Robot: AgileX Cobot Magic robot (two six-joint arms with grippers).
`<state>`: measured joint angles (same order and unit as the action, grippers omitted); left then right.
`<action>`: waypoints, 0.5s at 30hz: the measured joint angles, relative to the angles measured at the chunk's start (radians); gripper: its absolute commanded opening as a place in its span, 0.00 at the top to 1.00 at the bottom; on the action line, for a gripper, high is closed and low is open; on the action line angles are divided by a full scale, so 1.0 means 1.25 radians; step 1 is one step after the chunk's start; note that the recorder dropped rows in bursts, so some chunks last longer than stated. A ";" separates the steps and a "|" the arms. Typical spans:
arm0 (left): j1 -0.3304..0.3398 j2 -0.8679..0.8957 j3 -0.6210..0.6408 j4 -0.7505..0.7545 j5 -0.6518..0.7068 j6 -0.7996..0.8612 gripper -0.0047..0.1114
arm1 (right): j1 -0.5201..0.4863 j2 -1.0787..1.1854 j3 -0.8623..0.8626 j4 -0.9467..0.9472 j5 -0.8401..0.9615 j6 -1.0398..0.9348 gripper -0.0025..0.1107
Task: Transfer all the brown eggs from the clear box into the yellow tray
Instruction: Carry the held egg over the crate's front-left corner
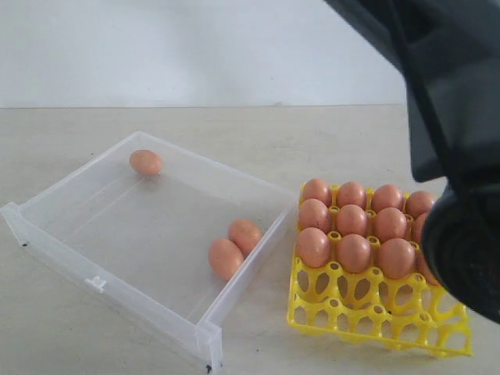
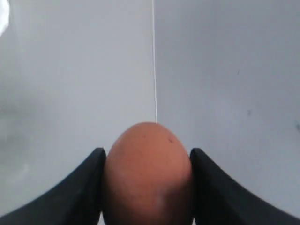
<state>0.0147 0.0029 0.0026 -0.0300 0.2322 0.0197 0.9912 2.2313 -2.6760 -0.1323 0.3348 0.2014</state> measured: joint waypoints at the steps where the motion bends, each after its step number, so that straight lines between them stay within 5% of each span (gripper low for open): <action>1: 0.000 0.000 0.000 0.000 0.000 0.000 1.00 | -0.009 -0.002 0.002 -0.024 -0.095 0.065 0.98; 7: 0.000 0.000 0.000 0.000 0.000 0.000 1.00 | -0.046 -0.024 0.003 0.062 -0.531 0.173 0.98; 12: 0.000 0.000 0.000 0.000 0.000 0.000 1.00 | -0.050 -0.028 0.003 0.244 -0.731 0.290 0.98; 15: 0.000 0.000 0.000 0.000 0.000 0.000 1.00 | -0.052 -0.028 0.003 0.203 -0.784 0.474 0.98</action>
<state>0.0147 0.0029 0.0026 -0.0300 0.2322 0.0197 0.9263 2.1968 -2.6724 0.1216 -0.6451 0.7942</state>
